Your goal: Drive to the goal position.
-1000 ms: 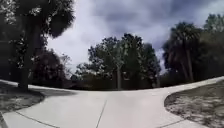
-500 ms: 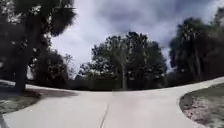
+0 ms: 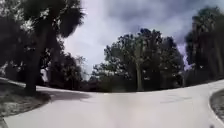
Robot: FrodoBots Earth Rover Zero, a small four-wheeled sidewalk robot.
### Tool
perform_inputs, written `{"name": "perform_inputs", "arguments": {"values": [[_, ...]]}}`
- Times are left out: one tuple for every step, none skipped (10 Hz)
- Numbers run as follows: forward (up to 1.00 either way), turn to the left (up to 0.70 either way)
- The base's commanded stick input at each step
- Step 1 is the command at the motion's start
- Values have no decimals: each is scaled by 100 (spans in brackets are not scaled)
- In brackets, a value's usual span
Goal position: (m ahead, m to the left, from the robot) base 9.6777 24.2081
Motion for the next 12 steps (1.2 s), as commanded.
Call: {"name": "perform_inputs", "arguments": {"values": [[85,0],[85,0],[85,0],[85,0],[85,0],[85,0],[85,0],[85,0],[85,21],[85,34],[85,34],[85,34]]}}
